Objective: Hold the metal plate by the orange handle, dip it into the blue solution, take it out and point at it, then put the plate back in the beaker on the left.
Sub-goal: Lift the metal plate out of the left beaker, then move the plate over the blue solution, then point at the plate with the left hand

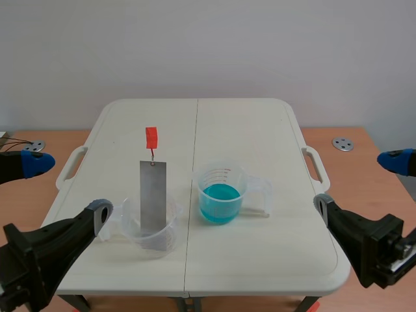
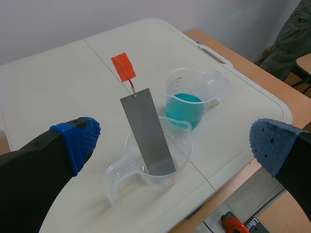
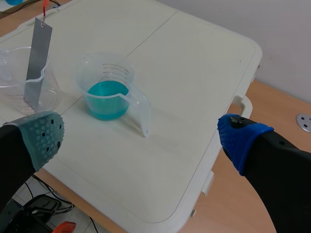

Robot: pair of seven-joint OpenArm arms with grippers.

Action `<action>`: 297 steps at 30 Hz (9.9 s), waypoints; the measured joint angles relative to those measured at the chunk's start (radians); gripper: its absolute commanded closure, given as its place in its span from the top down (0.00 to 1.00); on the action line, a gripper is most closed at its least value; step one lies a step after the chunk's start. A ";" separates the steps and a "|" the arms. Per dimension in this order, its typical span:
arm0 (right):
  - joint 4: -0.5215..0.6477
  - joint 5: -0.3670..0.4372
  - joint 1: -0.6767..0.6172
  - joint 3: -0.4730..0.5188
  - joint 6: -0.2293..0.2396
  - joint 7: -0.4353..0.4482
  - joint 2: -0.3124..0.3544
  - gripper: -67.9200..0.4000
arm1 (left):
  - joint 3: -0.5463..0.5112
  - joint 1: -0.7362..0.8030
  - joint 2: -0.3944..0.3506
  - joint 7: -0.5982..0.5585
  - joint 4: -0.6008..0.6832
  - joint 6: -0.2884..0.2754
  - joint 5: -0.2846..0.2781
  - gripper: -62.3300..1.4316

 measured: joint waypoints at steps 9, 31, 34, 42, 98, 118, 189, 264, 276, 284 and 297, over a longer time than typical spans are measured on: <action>0.000 0.000 0.020 0.000 0.018 0.002 0.000 0.98 | 0.000 0.000 0.000 0.006 0.000 0.000 0.000 1.00; 0.000 0.000 0.335 -0.229 0.038 -0.072 0.000 0.98 | -0.079 0.082 -0.025 0.045 0.000 0.159 0.002 0.07; -0.003 0.000 0.384 -0.261 0.038 -0.085 -0.023 0.98 | -0.128 0.189 -0.070 0.046 -0.002 0.239 0.002 0.07; -0.079 0.000 0.512 -0.379 0.038 -0.165 -0.121 0.98 | -0.159 0.385 -0.125 0.052 -0.160 0.298 -0.001 0.07; -0.791 0.024 1.070 -0.655 0.090 -0.521 -0.595 0.78 | 0.332 -0.080 -0.014 0.097 -0.888 0.244 0.102 0.07; -0.791 0.045 1.069 -0.655 0.090 -0.517 -0.595 0.22 | 0.332 -0.084 -0.014 0.113 -0.888 0.244 0.102 0.07; -0.042 0.187 0.925 -0.549 0.348 -0.348 -0.144 0.02 | 0.332 -0.084 -0.014 0.135 -0.888 0.244 0.102 0.07; -0.153 0.291 0.981 -0.485 0.318 -0.319 0.003 0.02 | 0.589 -0.785 0.119 0.278 -0.397 0.110 0.265 0.07; -0.153 0.300 0.981 -0.485 0.318 -0.333 0.003 0.02 | 0.589 -0.781 0.127 0.280 -0.401 0.109 0.278 0.07; -0.153 0.300 0.981 -0.485 0.318 -0.333 0.003 0.02 | 0.589 -0.771 0.116 0.277 -0.401 0.168 0.278 0.07; -0.153 0.304 0.981 -0.485 0.318 -0.337 0.003 0.02 | 0.288 -0.361 -0.176 0.166 -0.174 0.431 0.254 0.07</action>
